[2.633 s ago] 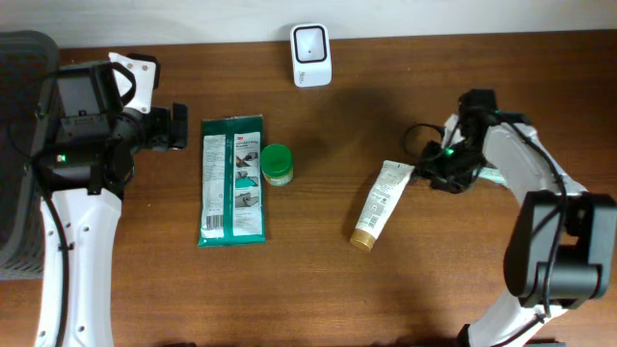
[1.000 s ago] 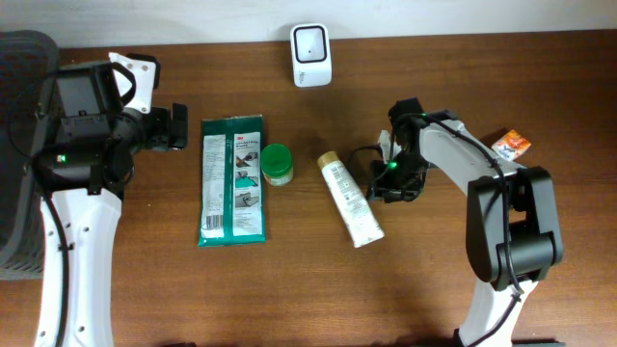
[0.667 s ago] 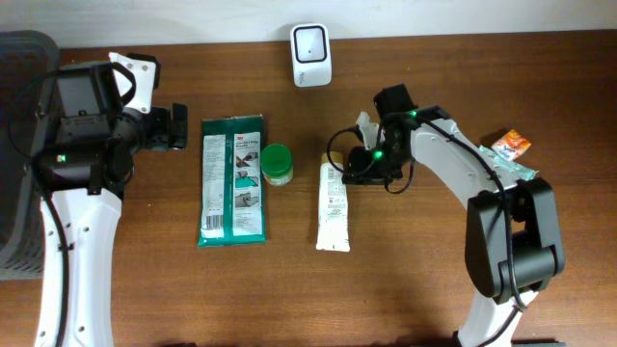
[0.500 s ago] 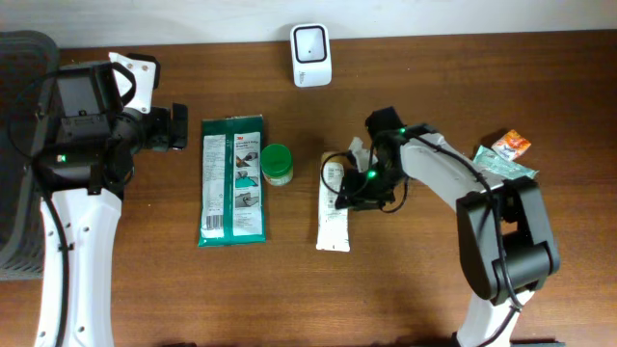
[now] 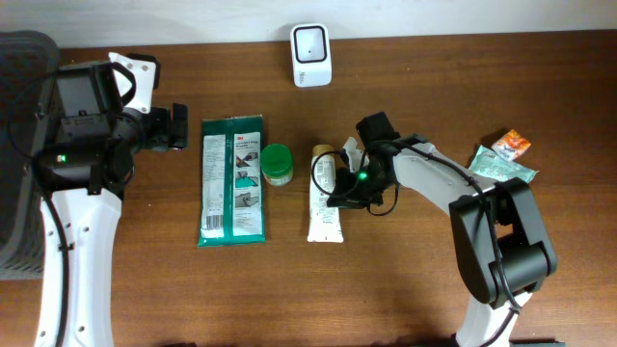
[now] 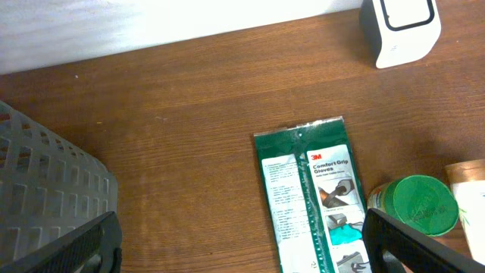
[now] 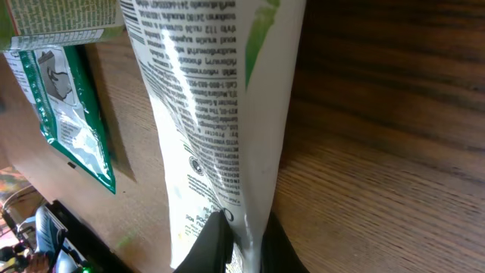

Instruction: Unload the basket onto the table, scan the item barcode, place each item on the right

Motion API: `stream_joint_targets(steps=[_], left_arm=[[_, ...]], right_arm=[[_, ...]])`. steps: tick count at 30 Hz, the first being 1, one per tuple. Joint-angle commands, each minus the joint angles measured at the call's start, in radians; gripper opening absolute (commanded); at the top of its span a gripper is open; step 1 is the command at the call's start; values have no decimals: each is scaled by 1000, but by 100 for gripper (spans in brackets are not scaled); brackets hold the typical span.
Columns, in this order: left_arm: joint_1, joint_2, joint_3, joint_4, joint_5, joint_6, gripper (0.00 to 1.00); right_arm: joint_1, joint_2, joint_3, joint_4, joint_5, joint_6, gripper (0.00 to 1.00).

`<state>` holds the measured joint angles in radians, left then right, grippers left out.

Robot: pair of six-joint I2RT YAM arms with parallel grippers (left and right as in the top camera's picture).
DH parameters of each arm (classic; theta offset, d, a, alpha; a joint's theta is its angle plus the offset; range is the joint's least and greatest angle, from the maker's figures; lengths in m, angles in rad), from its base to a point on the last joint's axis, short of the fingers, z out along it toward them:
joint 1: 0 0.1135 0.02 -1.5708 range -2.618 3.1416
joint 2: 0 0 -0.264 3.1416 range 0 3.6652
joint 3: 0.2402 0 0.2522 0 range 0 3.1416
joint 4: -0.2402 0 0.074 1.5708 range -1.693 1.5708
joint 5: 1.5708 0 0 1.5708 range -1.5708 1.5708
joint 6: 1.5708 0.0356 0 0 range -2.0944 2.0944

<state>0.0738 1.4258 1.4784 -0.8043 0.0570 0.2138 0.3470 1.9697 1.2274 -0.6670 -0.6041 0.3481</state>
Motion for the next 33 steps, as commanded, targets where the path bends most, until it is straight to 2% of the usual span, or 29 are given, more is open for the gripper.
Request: stream_joint_targets(steps=[1, 5, 9, 10, 11, 13, 14, 16, 17, 18, 19, 20, 21, 26, 27, 29, 30, 31, 32, 33], left_arm=[[-1, -11, 12, 2, 14, 9, 99], [-1, -11, 12, 2, 14, 9, 99], [-1, -11, 12, 2, 14, 9, 99], [-1, -11, 12, 2, 14, 9, 99], [-1, -11, 12, 2, 14, 9, 99], [-1, -11, 12, 2, 14, 9, 99], [-1, -11, 12, 2, 14, 9, 99], [-1, -11, 12, 2, 14, 9, 99], [-1, -11, 12, 2, 15, 9, 99], [-1, -11, 12, 2, 14, 9, 99], [-1, -11, 12, 2, 14, 9, 99], [-1, -11, 12, 2, 14, 9, 99], [-1, -11, 12, 2, 14, 9, 99], [-1, -11, 12, 2, 14, 9, 99], [-1, -11, 12, 2, 14, 9, 99], [-1, -11, 12, 2, 15, 9, 99], [-1, -11, 12, 2, 14, 9, 99], [-1, -11, 12, 2, 14, 9, 99], [-1, -11, 12, 2, 14, 9, 99], [-1, -11, 12, 2, 14, 9, 99]], right_arm=[[-10, -50, -13, -2, 113, -3, 4], [-17, -301, 3, -114, 460, -39, 4], [-29, -294, 5, -117, 539, -134, 4], [-50, -294, 11, -119, 525, -134, 16], [-86, -294, 11, -132, 461, -134, 39], [-195, -294, 11, -177, 347, -134, 46], [-235, -294, 10, -188, 292, -134, 61], [-321, -271, -8, -204, 193, -135, 84], [-335, -235, -43, -193, 175, -196, 87], [-335, -207, -62, -185, 129, -251, 87], [-335, -177, -77, -178, 80, -320, 81], [-335, -143, -96, -155, 73, -342, 71], [-335, -123, -108, -130, 72, -344, 67], [-334, -32, -143, -77, 12, -370, 63], [-333, -14, -158, -59, 11, -370, 58], [-333, 5, -166, -47, 9, -362, 39], [-333, 5, -166, -46, 9, -357, 37], [-333, 5, -166, -46, 9, -355, 30], [-333, 4, -166, -46, 6, -355, 12], [-333, 4, -166, -46, 5, -355, 5]])
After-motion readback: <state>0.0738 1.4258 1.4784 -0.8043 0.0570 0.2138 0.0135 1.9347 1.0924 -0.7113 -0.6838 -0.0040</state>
